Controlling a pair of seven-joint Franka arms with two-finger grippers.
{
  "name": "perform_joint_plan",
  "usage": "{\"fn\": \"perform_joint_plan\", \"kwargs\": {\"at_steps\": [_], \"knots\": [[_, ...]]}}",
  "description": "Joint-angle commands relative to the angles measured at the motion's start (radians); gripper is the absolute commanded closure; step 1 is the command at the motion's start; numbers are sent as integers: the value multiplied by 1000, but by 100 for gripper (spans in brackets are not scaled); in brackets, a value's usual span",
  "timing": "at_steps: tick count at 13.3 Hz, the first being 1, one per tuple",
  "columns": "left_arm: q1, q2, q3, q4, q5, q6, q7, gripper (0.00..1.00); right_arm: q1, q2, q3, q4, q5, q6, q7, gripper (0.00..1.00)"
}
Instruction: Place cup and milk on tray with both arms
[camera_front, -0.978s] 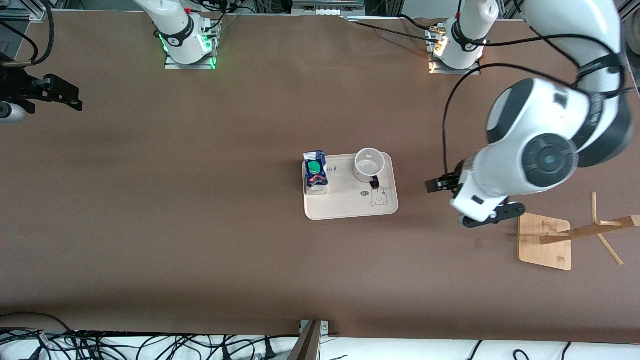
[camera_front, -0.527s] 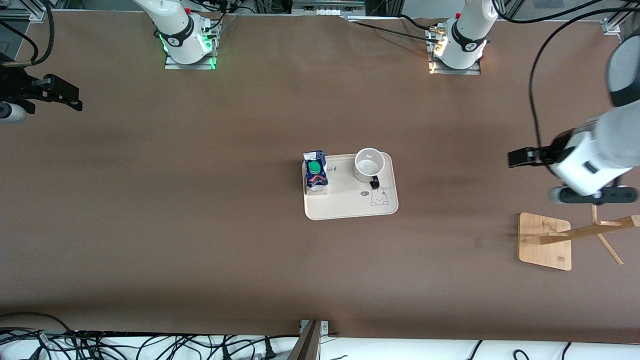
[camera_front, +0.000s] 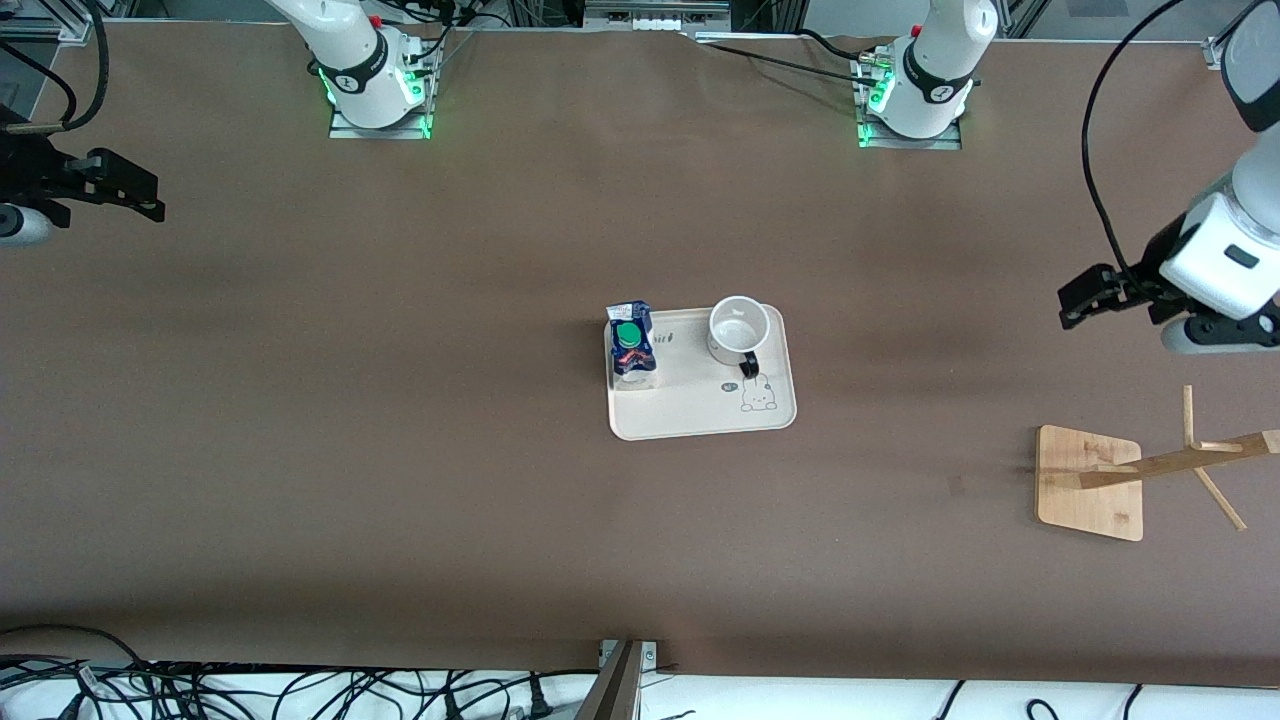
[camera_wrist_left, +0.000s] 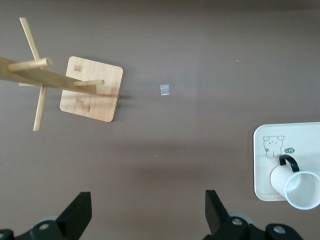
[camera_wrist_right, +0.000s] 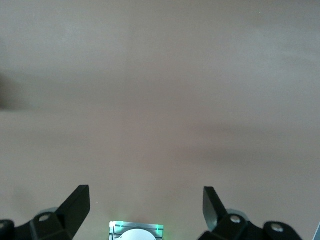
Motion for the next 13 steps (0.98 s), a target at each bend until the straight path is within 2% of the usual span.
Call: {"fn": "perform_joint_plan", "kwargs": {"at_steps": [1, 4, 6, 12, 13], "knots": [[-148, -20, 156, -24, 22, -6, 34, 0, -5, 6, 6, 18, -8, -6, 4, 0], [-78, -23, 114, -33, 11, -9, 35, 0, -5, 6, 6, 18, -8, -6, 4, 0], [-79, -35, 109, -46, 11, -9, 34, 0, -5, 6, 6, 18, -8, -6, 4, 0], [-72, -141, 111, -213, 10, 89, 32, 0, -5, 6, 6, 18, -8, -6, 4, 0], [-70, -143, 111, -216, 10, 89, 37, 0, -5, 6, 6, 18, -8, -6, 4, 0]]}}
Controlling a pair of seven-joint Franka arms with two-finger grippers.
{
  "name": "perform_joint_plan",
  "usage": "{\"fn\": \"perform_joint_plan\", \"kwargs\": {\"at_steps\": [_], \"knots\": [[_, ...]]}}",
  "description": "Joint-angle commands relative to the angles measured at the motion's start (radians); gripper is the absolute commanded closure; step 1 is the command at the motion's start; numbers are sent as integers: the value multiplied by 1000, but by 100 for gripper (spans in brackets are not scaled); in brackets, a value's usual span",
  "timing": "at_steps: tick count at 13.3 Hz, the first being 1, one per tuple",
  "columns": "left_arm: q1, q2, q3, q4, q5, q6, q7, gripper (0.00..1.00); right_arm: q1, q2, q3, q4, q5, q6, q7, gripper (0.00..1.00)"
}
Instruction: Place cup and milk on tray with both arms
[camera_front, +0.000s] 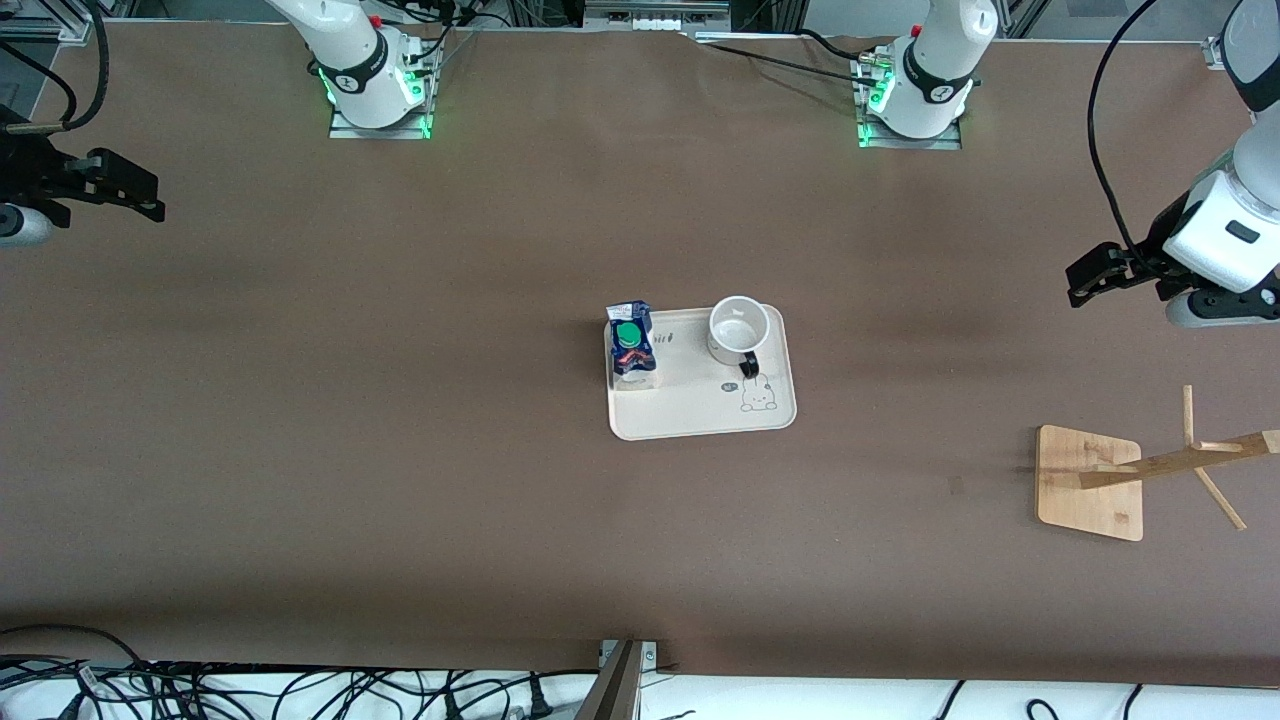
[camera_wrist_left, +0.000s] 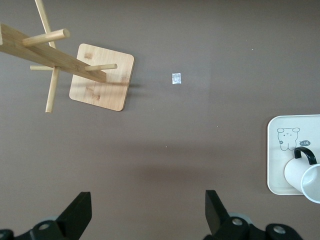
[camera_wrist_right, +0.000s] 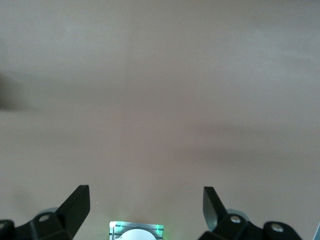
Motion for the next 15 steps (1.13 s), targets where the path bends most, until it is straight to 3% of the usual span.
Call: {"fn": "perform_joint_plan", "kwargs": {"at_steps": [1, 15], "knots": [[12, -57, -10, -71, 5, 31, 22, 0, -5, 6, 6, 18, -8, -7, 4, 0], [5, -43, -63, -30, 4, 0, -32, 0, -5, 6, 6, 18, -7, -7, 4, 0]]}}
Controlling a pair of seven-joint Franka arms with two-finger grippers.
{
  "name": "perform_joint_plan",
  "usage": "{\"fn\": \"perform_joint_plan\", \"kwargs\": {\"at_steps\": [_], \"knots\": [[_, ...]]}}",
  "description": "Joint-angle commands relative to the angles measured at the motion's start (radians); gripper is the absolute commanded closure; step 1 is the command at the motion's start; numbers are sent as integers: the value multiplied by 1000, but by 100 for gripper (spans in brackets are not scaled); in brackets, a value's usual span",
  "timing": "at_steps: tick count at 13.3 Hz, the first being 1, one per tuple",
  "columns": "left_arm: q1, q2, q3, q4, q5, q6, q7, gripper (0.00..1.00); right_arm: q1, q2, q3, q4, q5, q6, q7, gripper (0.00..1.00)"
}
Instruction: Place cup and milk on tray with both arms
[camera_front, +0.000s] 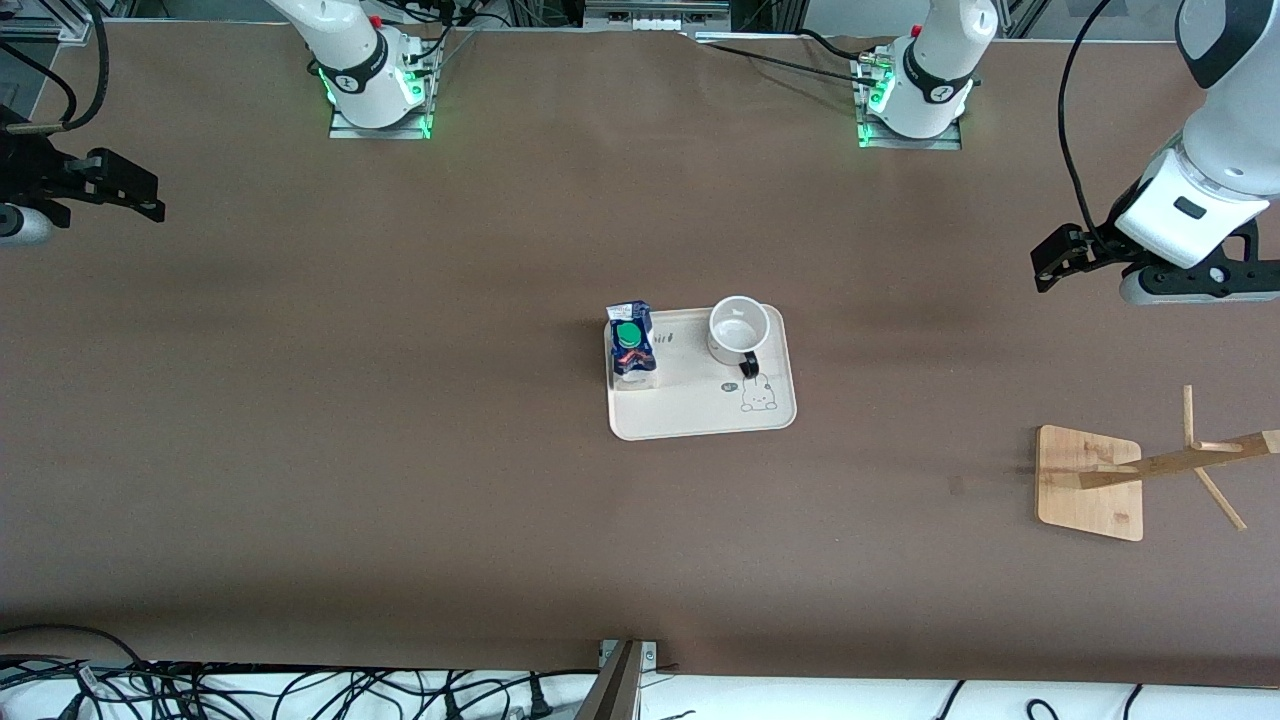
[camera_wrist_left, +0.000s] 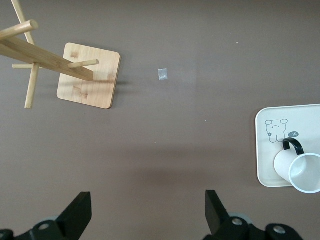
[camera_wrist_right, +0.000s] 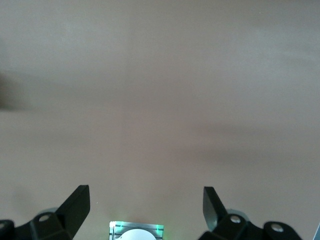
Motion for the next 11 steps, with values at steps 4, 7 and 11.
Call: {"fn": "perform_joint_plan", "kwargs": {"at_steps": [4, 7, 11], "knots": [[-2, 26, -3, 70, 6, -48, -1, 0, -7, 6, 5, 18, -7, -6, 4, 0], [-4, 26, -4, 71, 6, -56, -1, 0, -5, 6, 5, 18, -7, -6, 4, 0], [-4, 27, -16, 74, 7, -56, -2, 0, -5, 6, 5, 18, -7, -6, 4, 0]]}}
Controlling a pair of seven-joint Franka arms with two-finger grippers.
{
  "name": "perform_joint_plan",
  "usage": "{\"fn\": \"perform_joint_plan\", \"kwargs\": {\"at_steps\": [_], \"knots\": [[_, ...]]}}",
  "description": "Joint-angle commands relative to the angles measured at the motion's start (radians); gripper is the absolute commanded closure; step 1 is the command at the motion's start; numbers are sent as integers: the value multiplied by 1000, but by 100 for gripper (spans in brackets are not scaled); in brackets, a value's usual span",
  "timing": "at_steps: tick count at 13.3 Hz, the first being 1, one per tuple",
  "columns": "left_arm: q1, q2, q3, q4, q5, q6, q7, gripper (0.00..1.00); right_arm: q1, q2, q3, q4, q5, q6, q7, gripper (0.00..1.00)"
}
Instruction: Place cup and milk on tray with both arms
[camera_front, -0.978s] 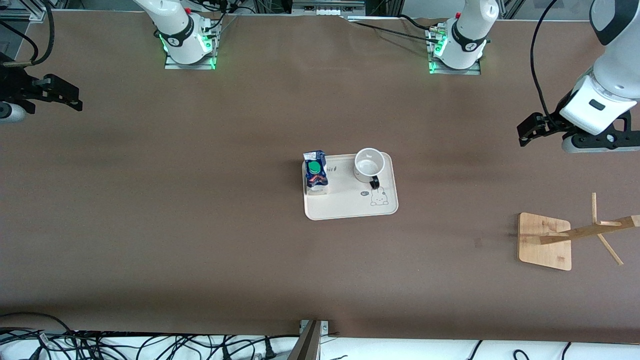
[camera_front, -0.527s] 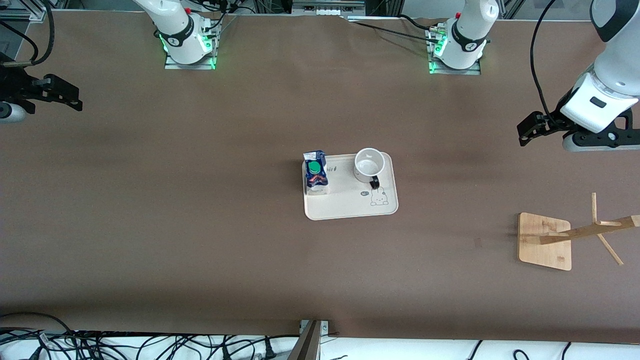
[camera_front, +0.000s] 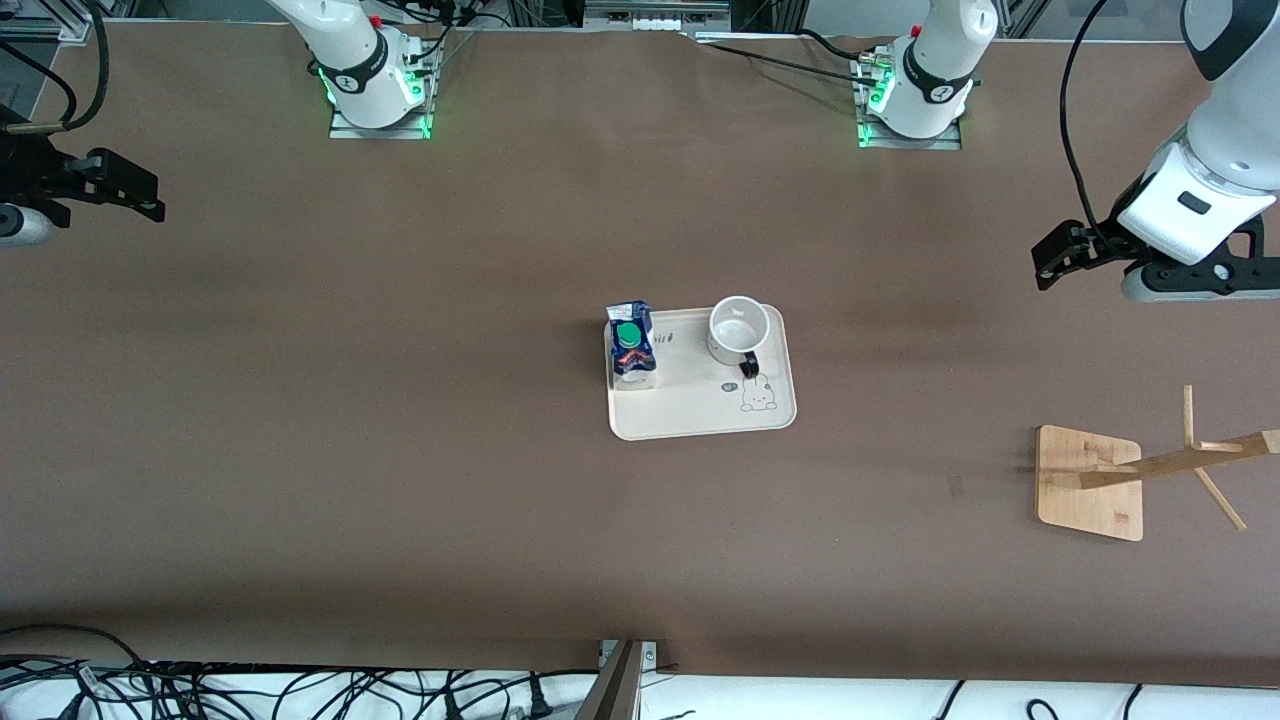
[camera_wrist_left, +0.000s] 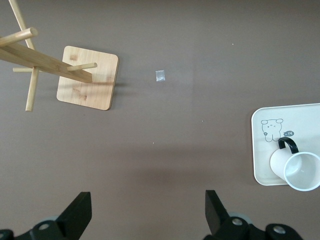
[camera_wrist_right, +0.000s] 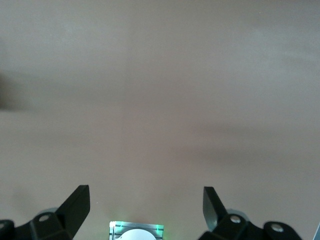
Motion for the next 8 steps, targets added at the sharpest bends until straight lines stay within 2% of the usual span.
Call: {"fn": "perform_joint_plan", "kwargs": {"at_steps": [1, 5, 8], "knots": [[-1, 13, -4, 33, 7, -26, -1, 0, -5, 6, 5, 18, -7, -6, 4, 0], [1, 15, -4, 33, 7, -26, -1, 0, -5, 6, 5, 18, 44, -6, 4, 0], [2, 15, -3, 33, 7, -26, -1, 0, -5, 6, 5, 18, 49, -6, 4, 0]]}}
